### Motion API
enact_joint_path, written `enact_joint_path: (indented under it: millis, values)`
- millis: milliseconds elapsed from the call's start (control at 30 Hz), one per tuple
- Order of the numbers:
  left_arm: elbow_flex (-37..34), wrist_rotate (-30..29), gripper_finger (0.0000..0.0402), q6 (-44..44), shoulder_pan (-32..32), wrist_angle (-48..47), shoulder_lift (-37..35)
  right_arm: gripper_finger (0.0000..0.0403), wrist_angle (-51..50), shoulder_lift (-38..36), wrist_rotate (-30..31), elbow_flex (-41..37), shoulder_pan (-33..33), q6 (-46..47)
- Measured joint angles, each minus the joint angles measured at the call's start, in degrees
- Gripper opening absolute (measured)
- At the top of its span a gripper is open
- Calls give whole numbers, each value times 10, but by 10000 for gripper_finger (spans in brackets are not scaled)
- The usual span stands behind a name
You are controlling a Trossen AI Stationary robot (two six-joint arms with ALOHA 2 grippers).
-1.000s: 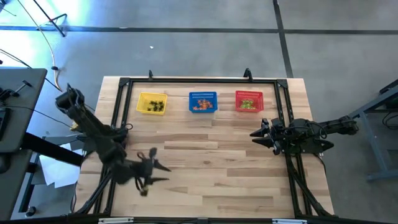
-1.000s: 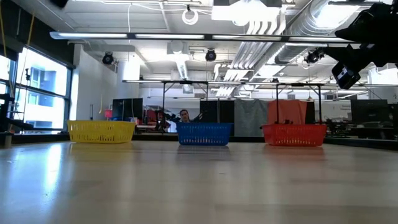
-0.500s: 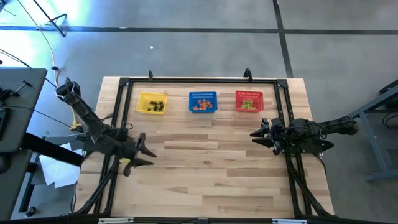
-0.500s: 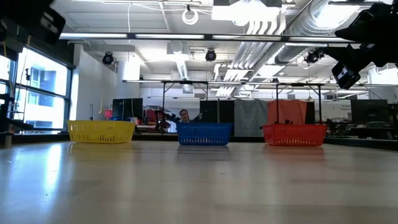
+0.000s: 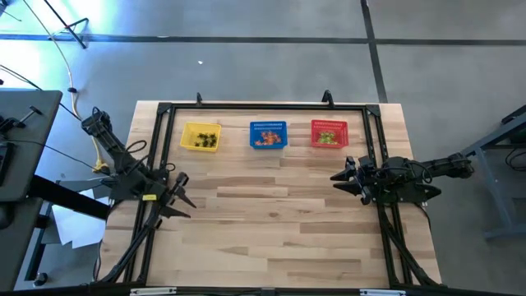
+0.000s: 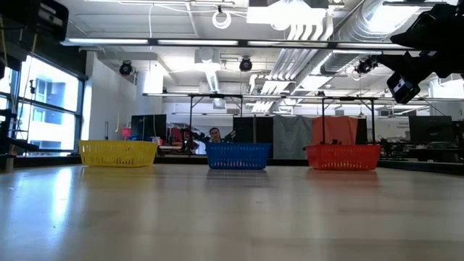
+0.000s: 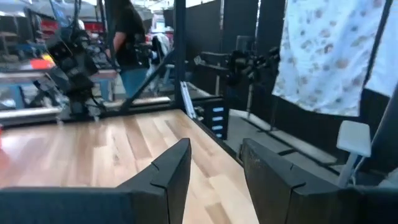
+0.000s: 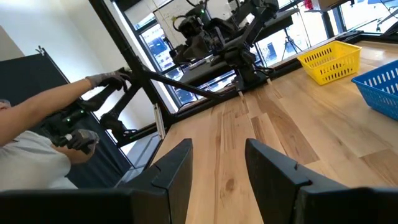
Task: Sort Halloween decoration
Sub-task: Return to Home Position
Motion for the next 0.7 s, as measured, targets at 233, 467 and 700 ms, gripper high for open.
enact_joint_path:
  millis: [233, 467, 700]
  values:
    - [-54, 58, 133, -39, 0, 22, -16, 145, 0, 0, 0, 0, 0, 0]
    - [-79, 109, 133, -40, 0, 2, -50, 145, 0, 0, 0, 0, 0, 0]
    - [-79, 151, 133, -43, 0, -10, -84, 145, 0, 0, 0, 0, 0, 0]
